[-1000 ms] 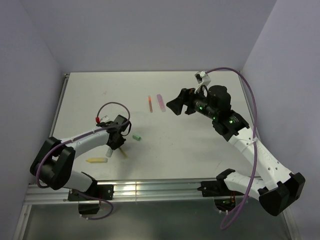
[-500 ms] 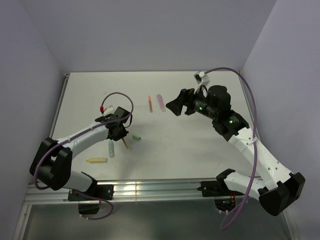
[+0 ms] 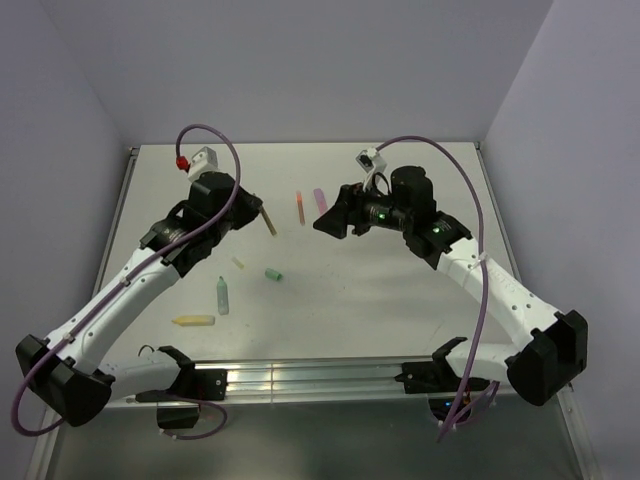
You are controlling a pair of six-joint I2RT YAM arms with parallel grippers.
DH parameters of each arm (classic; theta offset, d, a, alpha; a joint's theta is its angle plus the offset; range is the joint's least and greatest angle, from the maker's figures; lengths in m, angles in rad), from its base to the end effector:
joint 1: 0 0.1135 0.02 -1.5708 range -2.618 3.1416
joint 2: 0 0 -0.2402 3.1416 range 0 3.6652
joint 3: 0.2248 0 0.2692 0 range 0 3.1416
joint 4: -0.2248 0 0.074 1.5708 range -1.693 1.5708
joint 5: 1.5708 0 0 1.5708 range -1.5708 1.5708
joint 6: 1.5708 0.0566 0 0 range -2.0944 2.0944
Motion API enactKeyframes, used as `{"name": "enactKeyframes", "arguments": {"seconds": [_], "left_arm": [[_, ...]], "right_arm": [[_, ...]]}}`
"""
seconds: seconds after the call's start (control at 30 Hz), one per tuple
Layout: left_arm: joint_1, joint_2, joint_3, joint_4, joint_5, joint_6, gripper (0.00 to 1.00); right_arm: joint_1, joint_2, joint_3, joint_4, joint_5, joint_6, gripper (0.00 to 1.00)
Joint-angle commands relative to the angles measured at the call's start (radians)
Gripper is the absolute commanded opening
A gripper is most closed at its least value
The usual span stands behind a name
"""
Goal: Insert the pens into the pen caps
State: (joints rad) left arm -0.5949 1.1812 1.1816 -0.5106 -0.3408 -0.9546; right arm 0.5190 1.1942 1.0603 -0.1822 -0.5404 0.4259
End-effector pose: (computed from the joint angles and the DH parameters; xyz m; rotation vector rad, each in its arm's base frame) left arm 0.2610 -0.1537 0.3336 -0.5824 2.0225 -0.6014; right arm 0.2601 0.1821 0.3232 -0.4866 1.9483 1.1352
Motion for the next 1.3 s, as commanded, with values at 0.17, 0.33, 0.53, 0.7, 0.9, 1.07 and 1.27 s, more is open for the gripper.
{"name": "enactKeyframes", "arguments": {"seconds": [0.17, 0.33, 0.53, 0.7, 0.9, 1.07, 1.27], "left_arm": [[-0.101, 0.018, 0.064, 0.173, 0.066, 0.037, 0.00], [-0.152, 0.044, 0.087, 0.219, 0.062, 0.036, 0.00], [-0.171, 0.057, 0.105, 0.236, 0.071, 0.034, 0.00], [-0.184, 0.061, 0.110, 0.248, 0.077, 0.034, 0.01], [-0.201, 0.052, 0.078, 0.290, 0.079, 0.016, 0.00], [-0.221, 0.035, 0.033, 0.336, 0.054, -0.006, 0.00], [-0.236, 0.031, 0.029, 0.336, 0.029, -0.009, 0.00]], "right_arm": [[0.038, 0.050, 0.076, 0.121, -0.038, 0.045, 0.78], [0.070, 0.093, 0.119, 0.092, -0.009, 0.036, 0.76], [0.085, 0.137, 0.155, 0.075, 0.005, 0.037, 0.73], [0.090, 0.154, 0.165, 0.087, -0.001, 0.053, 0.65], [0.096, 0.168, 0.179, 0.085, -0.010, 0.059, 0.48], [0.099, 0.179, 0.181, 0.059, -0.024, 0.050, 0.29], [0.099, 0.168, 0.168, 0.047, -0.009, 0.044, 0.09]]}}
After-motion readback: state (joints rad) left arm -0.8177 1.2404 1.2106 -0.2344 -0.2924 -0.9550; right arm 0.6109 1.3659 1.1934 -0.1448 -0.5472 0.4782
